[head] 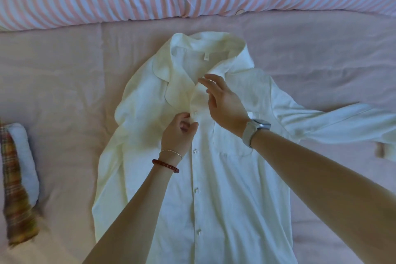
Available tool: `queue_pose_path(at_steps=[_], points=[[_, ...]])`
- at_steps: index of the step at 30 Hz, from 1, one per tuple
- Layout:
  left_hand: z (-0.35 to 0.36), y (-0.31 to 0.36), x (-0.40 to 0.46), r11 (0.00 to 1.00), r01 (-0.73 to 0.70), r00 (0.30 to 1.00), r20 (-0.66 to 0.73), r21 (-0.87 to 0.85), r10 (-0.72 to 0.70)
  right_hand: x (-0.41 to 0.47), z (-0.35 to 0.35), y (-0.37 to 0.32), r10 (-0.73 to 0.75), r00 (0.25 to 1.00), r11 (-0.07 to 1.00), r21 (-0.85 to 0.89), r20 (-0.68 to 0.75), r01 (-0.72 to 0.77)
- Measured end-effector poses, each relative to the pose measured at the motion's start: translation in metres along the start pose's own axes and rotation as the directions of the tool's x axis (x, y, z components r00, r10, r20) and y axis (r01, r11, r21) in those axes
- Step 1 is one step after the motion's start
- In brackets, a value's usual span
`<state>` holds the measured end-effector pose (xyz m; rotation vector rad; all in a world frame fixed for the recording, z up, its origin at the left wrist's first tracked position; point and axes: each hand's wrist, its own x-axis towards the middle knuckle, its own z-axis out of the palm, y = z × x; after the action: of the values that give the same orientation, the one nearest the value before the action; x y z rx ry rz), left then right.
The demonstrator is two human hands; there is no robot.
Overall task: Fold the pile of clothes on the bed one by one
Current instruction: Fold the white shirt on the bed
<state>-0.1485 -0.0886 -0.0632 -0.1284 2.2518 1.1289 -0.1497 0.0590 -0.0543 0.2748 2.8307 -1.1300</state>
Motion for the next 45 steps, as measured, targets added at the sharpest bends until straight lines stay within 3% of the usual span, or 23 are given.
queue_pose_path(at_steps=[4,8,13,16,21,25,28,31,34,36,39,42,45], points=[[0.016,-0.001,-0.018,0.998,0.064,0.997,-0.037,0.005,-0.064,-0.074,0.010,0.013,0.027,0.984,0.985,-0.161,-0.176,-0.056],[0.029,-0.025,-0.048,0.991,0.118,0.993,-0.012,0.068,-0.117,-0.158,0.031,0.035,0.169,0.982,0.918,-0.349,-0.089,-0.190],[0.035,-0.067,-0.101,0.974,0.152,0.982,0.087,0.170,-0.169,-0.251,0.037,0.050,0.449,0.886,0.832,-0.309,-0.113,-0.461],[0.039,-0.085,-0.131,0.969,0.179,0.973,0.117,0.172,-0.200,-0.291,0.032,0.048,0.652,0.729,0.710,-0.168,-0.208,-0.684],[0.043,-0.106,-0.168,0.966,0.150,0.967,0.172,0.212,-0.188,-0.332,0.019,0.043,0.901,0.412,0.430,0.151,-0.134,-0.890],[0.041,-0.110,-0.186,0.955,0.204,0.960,0.147,0.213,-0.238,-0.364,0.019,0.040,0.949,0.311,0.304,0.115,0.046,-0.946],[0.039,-0.104,-0.201,0.964,0.183,0.982,0.015,0.192,-0.190,-0.380,0.018,0.036,0.952,0.307,0.304,0.099,0.013,-0.948],[0.041,-0.112,-0.217,0.938,0.213,0.975,0.000,0.275,-0.221,-0.390,0.016,0.031,0.947,0.318,0.321,0.056,-0.055,-0.946],[0.042,-0.119,-0.227,0.870,0.269,0.956,-0.010,0.414,-0.292,-0.400,0.014,0.034,0.952,0.307,0.306,-0.063,-0.001,-0.950],[0.040,-0.117,-0.230,0.855,0.258,0.964,-0.065,0.450,-0.257,-0.402,0.010,0.036,0.961,0.272,0.275,-0.149,0.040,-0.950],[0.040,-0.111,-0.229,0.797,0.102,0.995,-0.077,0.595,-0.069,-0.396,0.007,0.037,0.949,0.316,0.309,-0.164,-0.017,-0.937],[0.045,-0.100,-0.220,0.738,-0.088,0.993,0.001,0.669,0.118,-0.380,-0.001,0.038,0.910,0.405,0.401,-0.065,-0.089,-0.914],[0.060,-0.069,-0.204,0.723,-0.196,0.980,0.105,0.662,0.170,-0.360,-0.018,0.046,0.875,0.477,0.482,0.049,-0.082,-0.875]])
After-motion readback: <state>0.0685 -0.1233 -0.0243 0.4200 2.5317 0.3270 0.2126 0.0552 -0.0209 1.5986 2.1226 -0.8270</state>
